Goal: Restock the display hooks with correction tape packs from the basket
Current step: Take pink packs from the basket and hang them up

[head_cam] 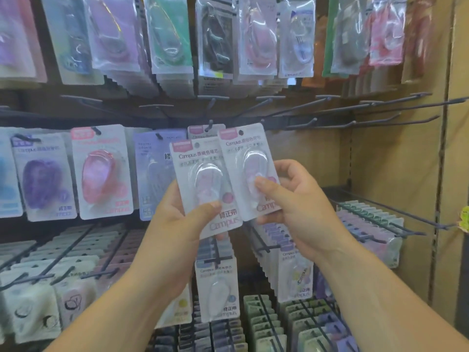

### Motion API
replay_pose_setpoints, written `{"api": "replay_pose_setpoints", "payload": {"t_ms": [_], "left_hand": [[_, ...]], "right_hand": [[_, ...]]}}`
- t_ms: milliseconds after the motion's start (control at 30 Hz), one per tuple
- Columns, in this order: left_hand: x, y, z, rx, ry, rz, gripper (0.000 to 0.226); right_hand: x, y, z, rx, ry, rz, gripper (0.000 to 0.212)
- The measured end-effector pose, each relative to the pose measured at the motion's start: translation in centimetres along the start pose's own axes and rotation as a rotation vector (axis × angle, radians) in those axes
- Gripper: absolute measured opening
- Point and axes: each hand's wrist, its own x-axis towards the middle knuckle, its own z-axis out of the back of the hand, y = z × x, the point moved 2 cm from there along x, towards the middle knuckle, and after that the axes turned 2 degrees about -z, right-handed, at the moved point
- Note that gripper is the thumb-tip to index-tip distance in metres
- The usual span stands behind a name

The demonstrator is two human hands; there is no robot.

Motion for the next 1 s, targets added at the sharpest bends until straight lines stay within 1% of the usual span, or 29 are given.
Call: {"api": "replay_pose_setpoints", "payload": {"t_ms": [100, 233, 400, 500, 800, 1000], "left_hand": [[-0.1, -0.5, 1.7, 0.058, -0.076, 0.003, 0.035], [-0.3, -1.5, 3.7, 0.096, -0.078, -0.002, 0.032], [-0.8, -2.6, 4.7, 0.15, -0.139, -0.039, 0.018], [-0.9, -2.9, 5.2, 0.17, -0.148, -0.055, 0.02], [-1.2, -2.8, 5.8, 0.224, -0.074, -0.015, 0.019], [-1.5, -2.7, 6.1, 0.233, -0.124, -0.04, 0.019]], "right_hand": [[1.2, -0.1, -0.4, -0.011, 0.0, 0.001, 0.03], [2.6, 0.1, -1.8, -0.074, 0.037, 0.04, 0.03], [3.6, 0.5, -3.2, -0.112, 0.027, 0.09, 0.032], [3.4, 0.5, -3.6, -0.117, 0.01, 0.102, 0.034], [2.5, 0.4, -3.5, -0.166, -0.037, 0.132, 0.031], [2.1, 0.2, -3.7, -0.158, -0.051, 0.134, 0.032]]}}
